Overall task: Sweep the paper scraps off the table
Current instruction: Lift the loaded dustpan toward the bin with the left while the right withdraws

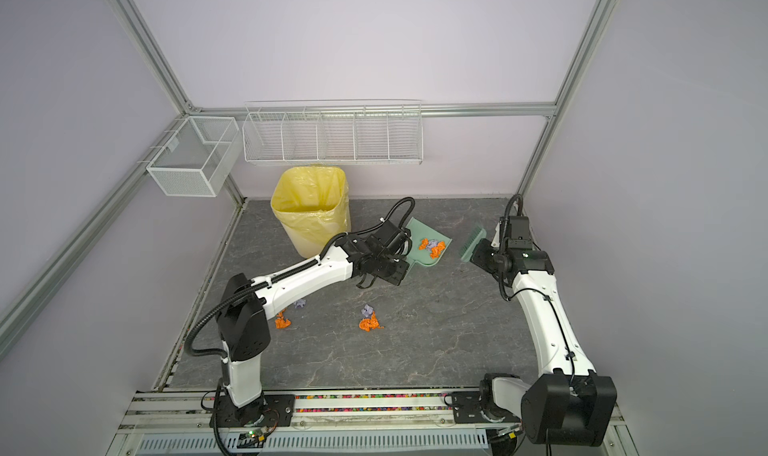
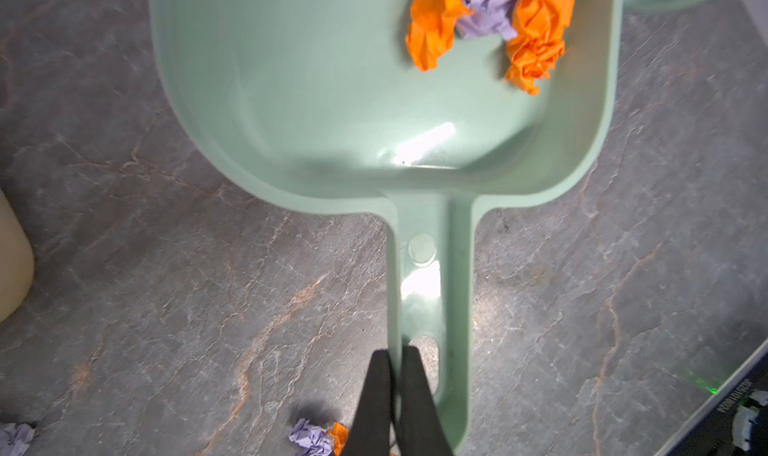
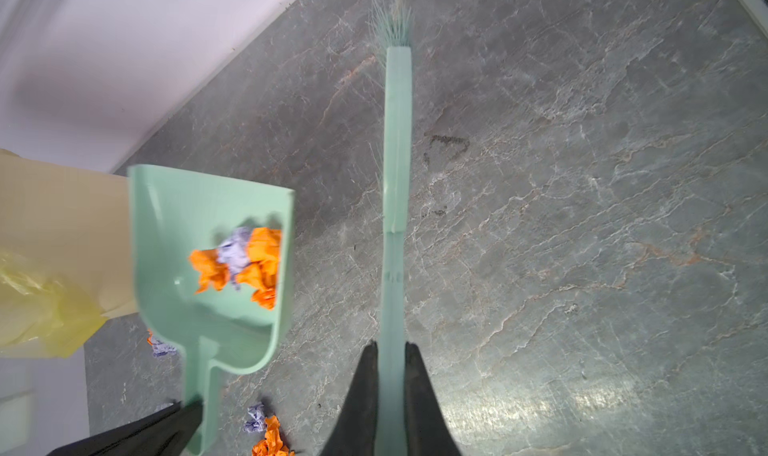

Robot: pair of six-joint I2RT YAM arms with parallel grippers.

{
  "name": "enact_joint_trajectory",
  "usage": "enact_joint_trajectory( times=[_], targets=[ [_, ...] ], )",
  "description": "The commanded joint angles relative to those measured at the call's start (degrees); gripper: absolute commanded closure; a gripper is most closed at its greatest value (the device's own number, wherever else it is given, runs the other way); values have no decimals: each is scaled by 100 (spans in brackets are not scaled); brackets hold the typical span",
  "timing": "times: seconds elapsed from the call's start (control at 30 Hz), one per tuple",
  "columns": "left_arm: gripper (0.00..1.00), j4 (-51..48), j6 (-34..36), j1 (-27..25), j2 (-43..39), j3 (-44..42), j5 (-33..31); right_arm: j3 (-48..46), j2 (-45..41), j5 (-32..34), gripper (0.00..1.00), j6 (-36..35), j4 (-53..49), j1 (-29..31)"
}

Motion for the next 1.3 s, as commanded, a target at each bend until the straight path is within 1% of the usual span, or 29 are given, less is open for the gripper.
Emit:
enact_joint_trajectory(
  times=[0.0, 0.07, 0.17, 0.43, 0.8, 0.97, 1.27],
  targets=[
    [100, 195, -47, -6, -283, 99, -277, -122, -98, -151, 93, -12, 23, 13],
    [100, -206, -95, -5, -201, 418, -450, -178, -159, -188, 93, 10, 18, 18],
    [100, -753, 39, -2, -18, 917, -561, -271, -249, -263, 93, 42, 38, 58],
    [100, -1703, 224, 11, 427, 1824, -747, -444, -193, -297, 93, 58, 114, 159],
    [100, -2300, 462, 63, 452, 2548, -1218, -652, -158, -426, 93, 234, 374, 475],
    [100, -2722, 546, 151, 550, 2970, -1441, -730, -111, -412, 93, 226, 484, 569],
    [100, -3031, 542, 404, 412, 3189, -1745, -778, -43, -475, 93, 220, 650, 702]
  ],
)
